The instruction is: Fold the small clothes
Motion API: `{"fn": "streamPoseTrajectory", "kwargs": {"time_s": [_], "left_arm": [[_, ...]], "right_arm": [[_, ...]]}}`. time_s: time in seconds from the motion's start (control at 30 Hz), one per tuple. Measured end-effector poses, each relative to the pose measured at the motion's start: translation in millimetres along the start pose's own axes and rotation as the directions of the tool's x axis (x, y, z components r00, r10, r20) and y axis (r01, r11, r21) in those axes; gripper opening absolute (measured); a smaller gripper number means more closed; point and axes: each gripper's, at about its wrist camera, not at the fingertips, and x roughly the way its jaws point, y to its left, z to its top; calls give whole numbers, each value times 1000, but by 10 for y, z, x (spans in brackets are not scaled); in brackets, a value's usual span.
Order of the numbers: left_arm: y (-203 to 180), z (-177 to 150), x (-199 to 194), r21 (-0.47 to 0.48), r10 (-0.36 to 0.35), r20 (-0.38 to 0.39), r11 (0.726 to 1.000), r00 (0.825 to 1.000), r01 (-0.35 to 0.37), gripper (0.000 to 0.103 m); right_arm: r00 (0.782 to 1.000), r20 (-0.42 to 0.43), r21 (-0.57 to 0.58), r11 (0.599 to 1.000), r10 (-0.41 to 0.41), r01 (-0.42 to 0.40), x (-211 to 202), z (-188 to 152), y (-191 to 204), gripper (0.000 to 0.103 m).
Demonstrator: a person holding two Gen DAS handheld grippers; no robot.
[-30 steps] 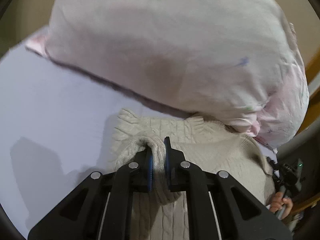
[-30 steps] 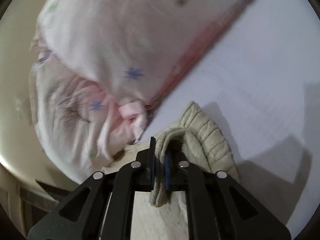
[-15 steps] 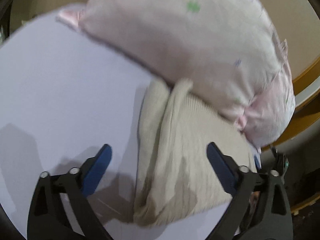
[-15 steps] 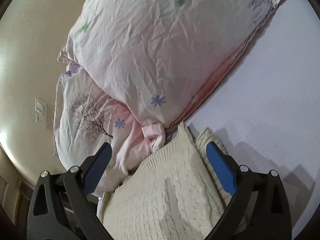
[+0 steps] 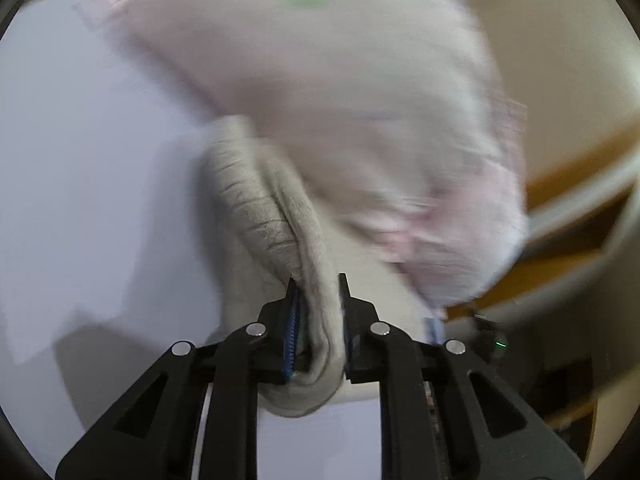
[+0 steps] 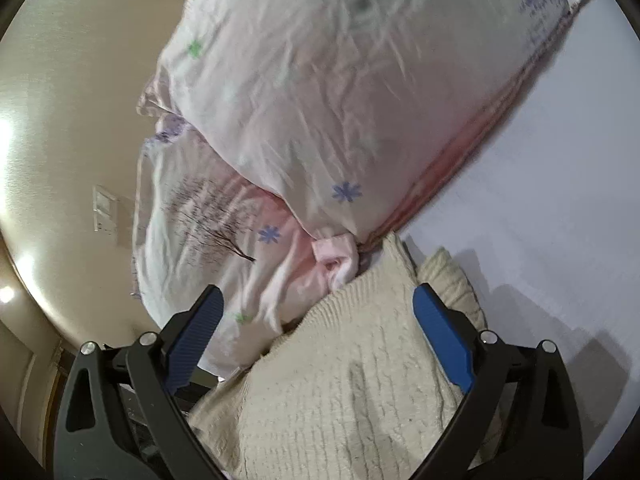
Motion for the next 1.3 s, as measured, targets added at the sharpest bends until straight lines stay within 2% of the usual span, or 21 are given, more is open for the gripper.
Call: {"fn": "streamPoseTrajectory", "kwargs": {"time_s": [0.13,0.2,0.23,0.3,0.33,0.37,0.43,0.5,0.53,0.6,0.63,0.7,0.77,0.83,0.87,0.9,1.0,1.1,1.17,1.2,1.3], "left_arm": [[-1045,-95,536,192,-181,-82,962,980,193,15],[-1507,-368,1147,229,-252,-211,927,944,298,14],[-1703,-563,1512,236,-269,-301,908,915,345,11],[-1974,-884,2065,305,-196,-429,887,882,346,11],[-2108,-1098,2364,385,-96,-468,872,878,301,11],[-2142,-1195,2468,388,-84,-493,869,866,305,11],[-2182,-1228,2367,341,-180,-523,851,833,399,11],[-2185,-1132,2040,393,-219,-452,821,865,414,22],[-2128,-1024,1766,433,-223,-372,817,901,381,46],[-1998,-816,1468,461,-196,-231,840,953,285,76],[-1831,-702,1246,467,-142,-133,864,981,189,77],[-1562,-590,1034,443,-30,-49,895,998,48,77],[-1334,-543,926,410,50,-30,911,998,-33,77],[-1127,-527,859,385,119,-22,917,993,-101,77],[-1020,-521,822,373,146,-23,919,989,-127,77],[-940,-519,808,362,166,-27,921,986,-145,77],[-819,-498,821,335,182,-49,929,982,-156,77],[-742,-497,863,323,181,-81,935,980,-146,78],[-705,-528,874,325,186,-92,934,978,-147,78],[-690,-541,876,323,185,-96,935,978,-146,79],[-622,-533,869,290,165,-104,948,981,-128,81]], "right_arm": [[999,52,-54,998,16,-13,-212,92,79,96],[996,89,-107,994,-12,22,-335,167,99,96],[994,102,-119,992,-31,43,-381,200,88,96],[994,98,-107,992,-51,61,-452,302,2,96],[995,85,-102,993,-57,66,-468,340,-38,96],[995,73,-95,993,-69,76,-497,381,-89,96],[996,38,-75,993,-85,87,-529,451,-168,98],[997,-20,-63,995,-75,74,-485,458,-200,98],[996,-49,-65,995,-74,70,-445,441,-185,96],[992,-122,-156,988,-29,10,-339,334,24,92],[980,-197,-234,970,12,-59,-247,227,207,91],[953,-303,-306,944,23,-120,-84,47,401,90],[921,-382,-350,934,-72,-72,171,-143,466,85],[885,-420,-382,924,-201,28,418,-282,406,69],[859,-445,-393,917,-252,66,531,-349,352,67],[852,-443,-413,907,-278,81,584,-393,348,66],[870,-418,-449,892,-260,50,569,-445,450,50],[861,-417,-470,880,-293,72,642,-505,455,48],[862,-408,-486,871,-301,74,668,-524,480,32],[868,-397,-494,866,-299,72,675,-518,510,17],[911,-331,-505,862,-247,50,564,-424,698,15]]}}
